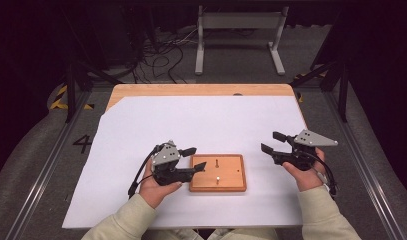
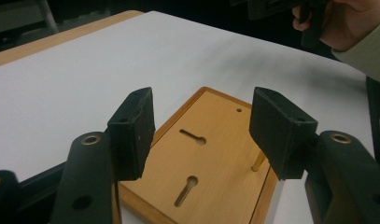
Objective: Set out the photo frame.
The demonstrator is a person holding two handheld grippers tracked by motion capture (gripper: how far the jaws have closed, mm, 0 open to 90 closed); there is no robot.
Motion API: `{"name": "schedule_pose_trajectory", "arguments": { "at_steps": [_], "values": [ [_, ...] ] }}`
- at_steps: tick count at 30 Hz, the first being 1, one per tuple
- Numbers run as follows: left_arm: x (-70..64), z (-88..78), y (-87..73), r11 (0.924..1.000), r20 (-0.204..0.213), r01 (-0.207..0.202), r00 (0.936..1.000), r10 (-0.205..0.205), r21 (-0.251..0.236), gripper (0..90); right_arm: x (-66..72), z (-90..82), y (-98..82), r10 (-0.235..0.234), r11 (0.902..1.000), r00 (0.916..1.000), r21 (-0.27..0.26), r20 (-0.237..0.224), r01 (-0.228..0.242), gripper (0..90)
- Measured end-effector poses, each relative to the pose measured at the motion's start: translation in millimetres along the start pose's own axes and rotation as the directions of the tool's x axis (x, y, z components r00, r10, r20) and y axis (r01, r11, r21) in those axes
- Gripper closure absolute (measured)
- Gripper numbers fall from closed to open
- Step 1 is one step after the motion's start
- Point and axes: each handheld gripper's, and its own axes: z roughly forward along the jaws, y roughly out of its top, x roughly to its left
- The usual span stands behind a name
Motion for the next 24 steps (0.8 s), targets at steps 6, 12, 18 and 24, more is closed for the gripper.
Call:
{"name": "schedule_pose_trajectory", "arguments": {
  "at_steps": [6,12,18,24],
  "values": [
    [-7.2,10.2,0.6,1.0000,0.076,0.009,0.9971,-0.009,-0.003,39.2,-0.1,0.3,-0.4,0.003,1.0000,1.0000,0.004,0.001,-0.003,33.8],
    [-18.5,22.5,-1.6,0.9999,0.154,-0.012,0.9880,0.012,-0.003,41.1,-0.3,-0.4,-1.8,0.013,0.9999,0.9999,0.001,-0.004,-0.013,33.8],
    [-22.2,31.2,-5.3,0.9999,0.172,-0.009,0.9851,0.007,0.012,41.1,0.8,0.2,-2.2,0.013,0.9999,0.9999,0.004,-0.009,-0.013,33.8],
    [-18.6,38.5,-9.8,0.9980,0.208,0.000,0.9781,-0.013,0.063,48.4,0.9,0.2,-2.6,0.016,0.9999,0.9998,0.006,-0.012,-0.015,33.8]
  ]
}}
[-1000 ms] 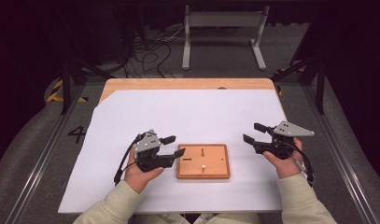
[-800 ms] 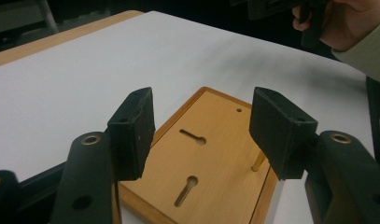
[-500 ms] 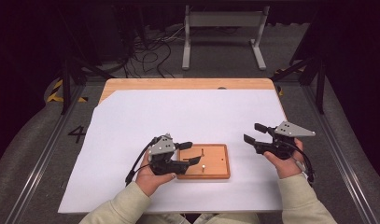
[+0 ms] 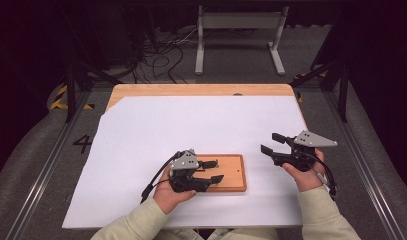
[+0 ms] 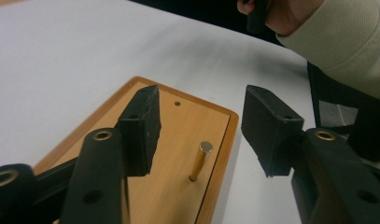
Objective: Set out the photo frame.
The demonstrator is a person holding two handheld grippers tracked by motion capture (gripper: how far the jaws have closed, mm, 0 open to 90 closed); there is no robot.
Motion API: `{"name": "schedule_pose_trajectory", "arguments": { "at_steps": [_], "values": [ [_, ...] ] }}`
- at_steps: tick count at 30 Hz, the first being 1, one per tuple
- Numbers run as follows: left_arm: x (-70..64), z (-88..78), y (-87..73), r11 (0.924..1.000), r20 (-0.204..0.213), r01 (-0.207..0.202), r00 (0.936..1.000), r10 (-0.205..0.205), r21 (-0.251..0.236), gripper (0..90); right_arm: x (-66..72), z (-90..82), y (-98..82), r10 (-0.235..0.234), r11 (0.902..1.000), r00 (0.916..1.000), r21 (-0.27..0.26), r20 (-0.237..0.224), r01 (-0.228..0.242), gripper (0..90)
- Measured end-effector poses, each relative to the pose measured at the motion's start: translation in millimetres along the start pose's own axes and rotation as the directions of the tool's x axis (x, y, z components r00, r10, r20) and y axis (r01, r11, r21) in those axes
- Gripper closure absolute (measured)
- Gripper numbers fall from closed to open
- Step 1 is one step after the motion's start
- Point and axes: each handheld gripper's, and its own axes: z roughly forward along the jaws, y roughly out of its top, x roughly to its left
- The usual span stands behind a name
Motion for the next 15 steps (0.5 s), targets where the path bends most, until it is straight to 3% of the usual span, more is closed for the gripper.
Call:
{"name": "schedule_pose_trajectory", "arguments": {
  "at_steps": [4,9,15],
  "values": [
    [-0.6,4.5,-6.2,0.9996,-0.009,-0.029,0.9995,0.029,0.004,56.0,0.5,0.1,-0.2,0.000,1.0000,1.0000,0.003,-0.002,0.000,34.1],
    [-0.3,9.8,-13.9,0.9990,-0.028,-0.032,0.9991,0.033,0.030,64.4,0.6,0.1,-0.4,0.000,1.0000,1.0000,0.002,-0.005,0.000,34.1],
    [-2.9,17.5,-17.5,0.9954,-0.018,-0.047,0.9986,0.049,0.084,65.3,0.8,0.4,-0.9,-0.001,1.0000,1.0000,0.005,-0.008,0.001,34.1]
  ]
}}
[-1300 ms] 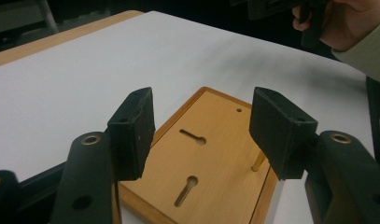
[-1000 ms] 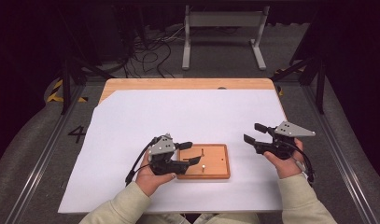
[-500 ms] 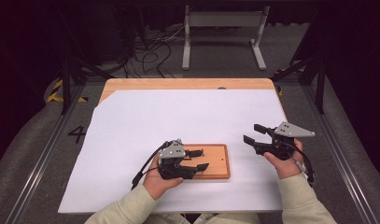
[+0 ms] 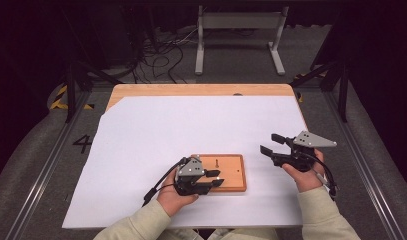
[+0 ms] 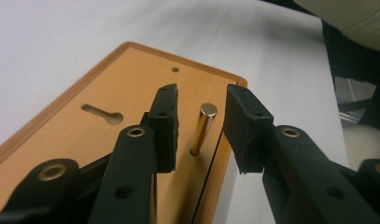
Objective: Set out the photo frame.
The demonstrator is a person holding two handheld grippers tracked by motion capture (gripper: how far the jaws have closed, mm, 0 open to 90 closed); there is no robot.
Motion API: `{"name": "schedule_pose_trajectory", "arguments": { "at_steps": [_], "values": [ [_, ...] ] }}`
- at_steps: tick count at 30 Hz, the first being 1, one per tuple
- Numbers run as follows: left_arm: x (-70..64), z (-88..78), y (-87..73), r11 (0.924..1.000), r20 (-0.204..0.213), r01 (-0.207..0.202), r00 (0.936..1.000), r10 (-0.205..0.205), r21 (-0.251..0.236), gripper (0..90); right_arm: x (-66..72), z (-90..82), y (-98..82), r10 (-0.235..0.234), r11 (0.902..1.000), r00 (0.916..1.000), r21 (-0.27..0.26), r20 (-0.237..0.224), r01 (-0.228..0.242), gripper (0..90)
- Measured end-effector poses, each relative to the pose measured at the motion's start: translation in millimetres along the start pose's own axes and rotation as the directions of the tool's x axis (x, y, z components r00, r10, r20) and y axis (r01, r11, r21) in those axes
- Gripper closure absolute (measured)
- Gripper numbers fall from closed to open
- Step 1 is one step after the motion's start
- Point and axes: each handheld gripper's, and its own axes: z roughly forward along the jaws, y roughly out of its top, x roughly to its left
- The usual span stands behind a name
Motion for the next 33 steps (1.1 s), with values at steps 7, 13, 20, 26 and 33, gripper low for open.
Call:
{"name": "schedule_pose_trajectory", "arguments": {
  "at_steps": [7,13,20,26,33],
  "values": [
    [-0.2,8.3,-3.1,0.9986,-0.001,-0.019,0.9998,0.019,0.049,71.3,0.3,0.7,-0.8,0.001,1.0000,1.0000,0.010,0.000,-0.001,34.4],
    [-0.2,7.6,-2.6,0.9953,-0.013,-0.061,0.9980,0.062,0.076,83.5,0.1,1.0,-1.3,0.003,0.9999,1.0000,0.012,-0.001,-0.003,34.5],
    [2.3,7.3,-0.9,0.9957,0.004,-0.031,0.9995,0.031,0.087,83.6,0.1,1.7,-1.9,0.007,0.9998,1.0000,0.016,-0.005,-0.007,34.5],
    [1.8,7.6,0.0,0.9942,-0.004,-0.054,0.9985,0.055,0.093,83.9,0.7,1.9,-2.0,0.007,0.9998,1.0000,0.018,-0.004,-0.007,34.8],
    [-8.0,7.7,4.7,0.9629,-0.053,-0.218,0.9719,0.229,0.158,84.1,0.9,2.1,-2.1,0.005,0.9998,1.0000,0.019,-0.005,-0.004,35.0]
  ]
}}
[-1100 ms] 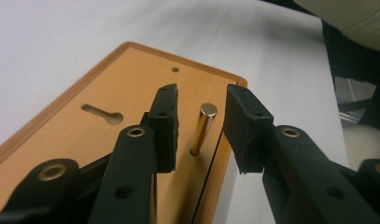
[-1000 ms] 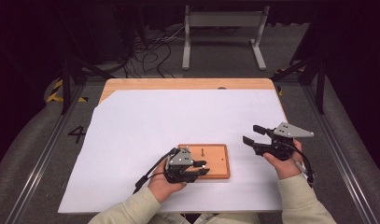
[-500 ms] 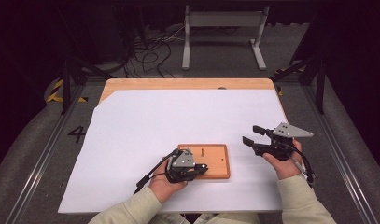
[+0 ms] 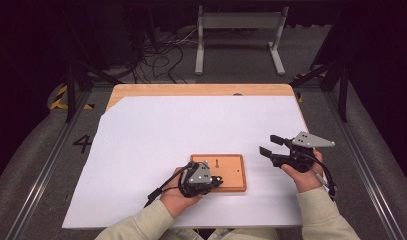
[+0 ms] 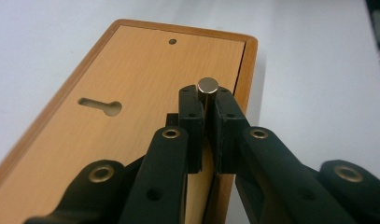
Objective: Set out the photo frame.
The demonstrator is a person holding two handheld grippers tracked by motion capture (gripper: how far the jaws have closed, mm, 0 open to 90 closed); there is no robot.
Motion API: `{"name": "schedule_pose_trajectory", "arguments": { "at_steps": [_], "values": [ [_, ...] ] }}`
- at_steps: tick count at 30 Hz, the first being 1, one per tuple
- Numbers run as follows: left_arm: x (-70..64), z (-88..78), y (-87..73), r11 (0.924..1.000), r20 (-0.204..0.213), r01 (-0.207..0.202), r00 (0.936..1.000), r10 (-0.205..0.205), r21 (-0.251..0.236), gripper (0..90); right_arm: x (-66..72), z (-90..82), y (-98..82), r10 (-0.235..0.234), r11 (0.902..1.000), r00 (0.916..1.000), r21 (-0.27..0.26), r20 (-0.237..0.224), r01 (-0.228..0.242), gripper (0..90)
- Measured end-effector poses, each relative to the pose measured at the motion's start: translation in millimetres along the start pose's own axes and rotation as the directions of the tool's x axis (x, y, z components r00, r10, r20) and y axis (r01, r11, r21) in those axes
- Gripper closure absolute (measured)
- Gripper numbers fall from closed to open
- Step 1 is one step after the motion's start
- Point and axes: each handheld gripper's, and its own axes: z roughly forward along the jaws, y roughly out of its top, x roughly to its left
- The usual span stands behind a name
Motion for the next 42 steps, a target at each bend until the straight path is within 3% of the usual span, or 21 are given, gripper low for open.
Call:
{"name": "schedule_pose_trajectory", "arguments": {
  "at_steps": [2,4,6,7,8,9,10,14,16,17,23,26,28,30,32,34,35,39,41,42],
  "values": [
    [-0.9,-0.1,-0.6,0.9999,-0.004,-0.016,0.9999,0.016,0.000,84.0,0.1,0.2,-0.1,0.001,1.0000,1.0000,0.000,-0.002,-0.001,35.0],
    [-4.3,-0.5,-0.1,0.9973,-0.025,-0.073,0.9970,0.073,0.003,83.8,0.4,0.3,-0.2,-0.001,1.0000,1.0000,0.001,-0.002,0.001,35.1],
    [-10.8,-1.7,0.8,0.9853,-0.058,-0.171,0.9836,0.171,0.012,83.7,0.4,0.3,-0.2,-0.001,1.0000,1.0000,0.001,-0.004,0.001,35.1],
    [-13.4,-2.3,0.6,0.9802,-0.066,-0.197,0.9780,0.198,0.017,83.8,0.2,0.3,-0.3,0.001,1.0000,1.0000,0.001,-0.005,-0.001,35.1],
    [-13.4,-2.3,0.6,0.9802,-0.066,-0.197,0.9780,0.198,0.017,83.8,0.2,0.3,-0.3,0.001,1.0000,1.0000,0.001,-0.005,-0.001,35.1],
    [-16.8,-3.0,-0.1,0.9661,-0.080,-0.258,0.9628,0.258,0.016,83.8,0.2,0.2,-0.3,0.001,1.0000,1.0000,0.001,-0.005,-0.001,35.1],
    [-18.7,-3.1,-1.0,0.9561,-0.089,-0.293,0.9521,0.293,0.013,83.8,0.2,0.1,-0.4,0.000,1.0000,1.0000,0.002,-0.005,0.000,35.1],
    [-26.0,-3.9,-2.9,0.9263,-0.116,-0.376,0.9193,0.376,0.022,83.8,1.5,-0.4,0.2,-0.008,1.0000,0.9999,-0.001,-0.009,0.008,37.4],
    [-30.7,-4.0,-2.9,0.9083,-0.137,-0.417,0.8983,0.417,0.032,83.9,2.6,-0.7,1.3,-0.028,0.9996,0.9995,0.001,-0.016,0.029,40.6],
    [-32.3,-4.4,-3.0,0.9037,-0.144,-0.426,0.8924,0.428,0.042,83.9,3.4,-0.6,1.8,-0.036,0.9993,0.9991,0.001,-0.021,0.036,41.2],
    [-32.4,-4.5,-3.2,0.9010,-0.143,-0.432,0.8898,0.433,0.044,84.0,9.5,1.5,7.5,-0.050,0.9982,0.9973,0.030,-0.054,0.051,41.4],
    [-32.4,-4.5,-3.2,0.9004,-0.145,-0.433,0.8890,0.434,0.044,84.0,13.4,5.1,11.7,-0.016,0.9964,0.9964,0.082,-0.083,0.023,38.2],
    [-32.8,-4.7,-3.4,0.8998,-0.145,-0.434,0.8883,0.436,0.047,84.0,15.2,11.1,13.2,0.025,0.9907,0.9917,0.136,-0.126,-0.008,33.5],
    [-32.9,-4.7,-3.2,0.8991,-0.149,-0.435,0.8869,0.437,0.050,84.0,14.9,21.2,12.3,0.100,0.9754,0.9789,0.212,-0.178,-0.061,25.8],
    [-34.6,-3.2,-4.4,0.9077,-0.148,-0.419,0.8962,0.418,0.029,84.0,14.8,31.8,10.0,0.166,0.9541,0.9660,0.280,-0.198,-0.106,23.4],
    [-34.0,-4.5,-3.6,0.8933,-0.155,-0.447,0.8801,0.449,0.050,84.0,15.0,39.9,8.2,0.196,0.9400,0.9575,0.318,-0.211,-0.122,21.8],
    [-34.0,-4.5,-3.6,0.8933,-0.155,-0.447,0.8801,0.449,0.050,84.0,15.0,39.9,8.2,0.196,0.9400,0.9575,0.318,-0.211,-0.122,21.8],
    [-34.8,-4.8,-3.9,0.8908,-0.154,-0.451,0.8778,0.454,0.054,84.1,15.2,55.3,4.6,0.245,0.9127,0.9371,0.385,-0.249,-0.136,21.6],
    [-35.2,-4.7,-3.9,0.8920,-0.155,-0.449,0.8787,0.452,0.055,84.1,17.1,61.5,3.2,0.251,0.9041,0.9323,0.407,-0.260,-0.130,21.6],
    [-34.8,-5.0,-3.7,0.8896,-0.155,-0.453,0.8762,0.456,0.059,84.1,18.3,64.7,2.5,0.252,0.9003,0.9303,0.417,-0.266,-0.125,21.7]
  ]
}}
